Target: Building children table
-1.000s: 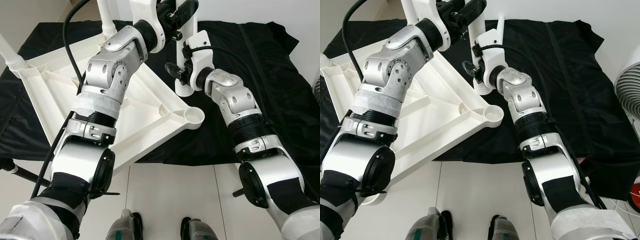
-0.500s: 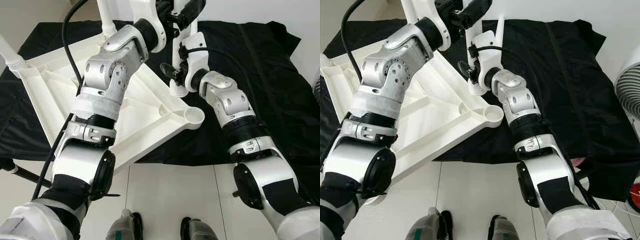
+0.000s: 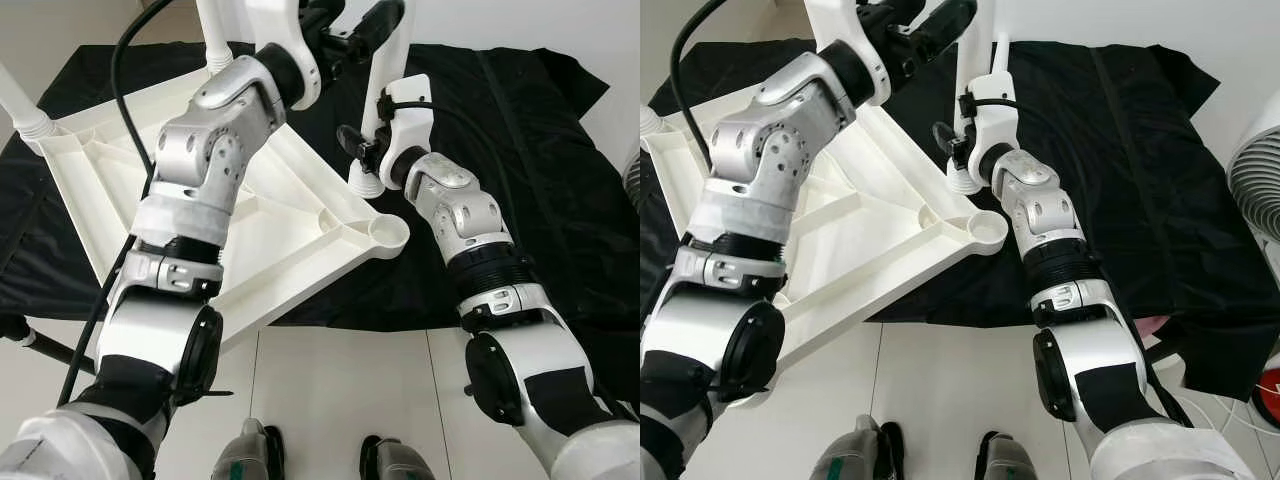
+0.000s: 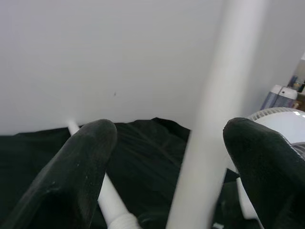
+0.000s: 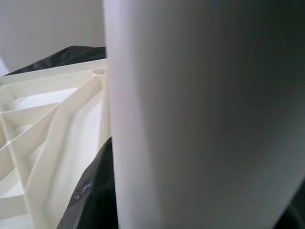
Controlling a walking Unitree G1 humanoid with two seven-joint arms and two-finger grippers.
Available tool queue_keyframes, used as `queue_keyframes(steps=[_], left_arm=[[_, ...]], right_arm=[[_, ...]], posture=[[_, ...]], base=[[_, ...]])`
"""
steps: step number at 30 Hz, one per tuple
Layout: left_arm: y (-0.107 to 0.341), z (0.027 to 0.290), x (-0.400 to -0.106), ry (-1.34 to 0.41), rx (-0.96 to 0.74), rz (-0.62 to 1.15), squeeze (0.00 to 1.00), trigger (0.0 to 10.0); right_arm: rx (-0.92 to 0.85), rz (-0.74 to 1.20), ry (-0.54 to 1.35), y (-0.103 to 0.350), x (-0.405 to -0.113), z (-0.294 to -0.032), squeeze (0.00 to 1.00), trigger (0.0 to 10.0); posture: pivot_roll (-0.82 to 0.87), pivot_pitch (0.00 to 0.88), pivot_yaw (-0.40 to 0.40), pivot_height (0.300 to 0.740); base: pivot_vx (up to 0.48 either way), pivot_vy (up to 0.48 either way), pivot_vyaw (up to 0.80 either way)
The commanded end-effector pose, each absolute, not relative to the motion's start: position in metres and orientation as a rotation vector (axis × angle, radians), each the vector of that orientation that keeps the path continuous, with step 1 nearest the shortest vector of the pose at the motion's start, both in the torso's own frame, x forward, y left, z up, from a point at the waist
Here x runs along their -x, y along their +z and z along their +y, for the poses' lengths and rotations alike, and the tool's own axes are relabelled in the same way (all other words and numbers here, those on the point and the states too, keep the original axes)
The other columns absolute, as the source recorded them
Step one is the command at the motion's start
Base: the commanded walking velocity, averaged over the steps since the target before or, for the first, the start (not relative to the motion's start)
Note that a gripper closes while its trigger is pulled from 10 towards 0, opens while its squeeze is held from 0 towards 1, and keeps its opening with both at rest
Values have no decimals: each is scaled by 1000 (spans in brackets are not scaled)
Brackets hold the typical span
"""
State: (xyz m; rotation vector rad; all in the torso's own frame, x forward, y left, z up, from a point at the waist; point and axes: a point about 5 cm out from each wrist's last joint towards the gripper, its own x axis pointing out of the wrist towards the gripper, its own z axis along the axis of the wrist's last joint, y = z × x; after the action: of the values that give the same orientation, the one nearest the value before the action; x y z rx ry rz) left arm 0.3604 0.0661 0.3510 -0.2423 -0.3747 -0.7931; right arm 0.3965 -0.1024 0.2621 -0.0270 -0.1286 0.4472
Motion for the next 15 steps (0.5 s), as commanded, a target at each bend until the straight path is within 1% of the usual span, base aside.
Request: queue_keyframes(steps=[1, 2, 5, 6, 12, 14, 15], left_arm=[[350, 73, -360, -775, 246, -373, 0, 10000], [346, 77, -360, -752, 260, -364, 0, 10000], [346, 77, -360, -752, 260, -364, 0, 10000], [336, 89, -362, -696, 295, -348, 0, 10000], [330, 98, -363, -661, 291, -340, 0, 10000], [319, 107, -364, -607, 299, -309, 0, 10000], [319, 107, -364, -607, 299, -309, 0, 10000]], right_arm=[[-9, -149, 421, 262, -395, -106, 0, 10000], [-24, -151, 405, 261, -395, -109, 0, 10000], [-24, -151, 405, 261, -395, -109, 0, 10000], [-46, -158, 370, 257, -393, -115, 0, 10000], [-55, -164, 345, 255, -392, -120, 0, 10000], [-60, -177, 321, 254, -392, -125, 0, 10000], [-60, -177, 321, 254, -392, -125, 0, 10000]], posture=[[-36, 91, 30, 740], [-37, 89, 32, 740], [-37, 89, 32, 740], [-37, 84, 32, 740], [-32, 81, 33, 740], [-33, 76, 41, 740], [-33, 76, 41, 740]], base=[[0, 0, 0], [0, 0, 0], [0, 0, 0], [0, 0, 0], [0, 0, 0], [0, 0, 0], [0, 0, 0]])
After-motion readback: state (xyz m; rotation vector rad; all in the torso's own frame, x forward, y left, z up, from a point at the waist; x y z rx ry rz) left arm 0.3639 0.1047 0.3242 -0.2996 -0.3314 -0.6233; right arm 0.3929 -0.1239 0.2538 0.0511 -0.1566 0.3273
